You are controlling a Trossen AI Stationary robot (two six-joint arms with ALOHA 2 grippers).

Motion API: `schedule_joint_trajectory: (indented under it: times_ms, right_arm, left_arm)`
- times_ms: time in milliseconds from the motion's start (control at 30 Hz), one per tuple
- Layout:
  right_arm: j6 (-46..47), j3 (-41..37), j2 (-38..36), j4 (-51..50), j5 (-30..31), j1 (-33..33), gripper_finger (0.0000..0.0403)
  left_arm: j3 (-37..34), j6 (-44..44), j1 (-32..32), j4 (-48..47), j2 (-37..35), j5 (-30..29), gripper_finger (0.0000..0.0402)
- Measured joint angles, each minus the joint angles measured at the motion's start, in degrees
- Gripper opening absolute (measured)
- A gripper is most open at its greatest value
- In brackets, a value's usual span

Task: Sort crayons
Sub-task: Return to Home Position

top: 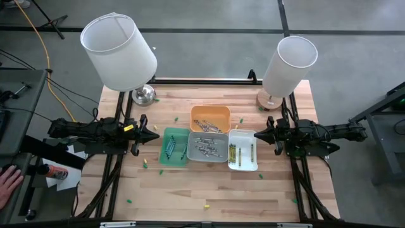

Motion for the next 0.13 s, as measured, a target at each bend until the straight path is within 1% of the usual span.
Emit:
schedule_joint_trajectory:
  times_ms: [133]
  right_arm:
    - [0.00, 0.00, 0.00, 0.00, -0.01, -0.01, 0.0000]
  left_arm:
    - [0.00, 0.00, 0.01, 0.01, -0.01, -0.01, 0.0000]
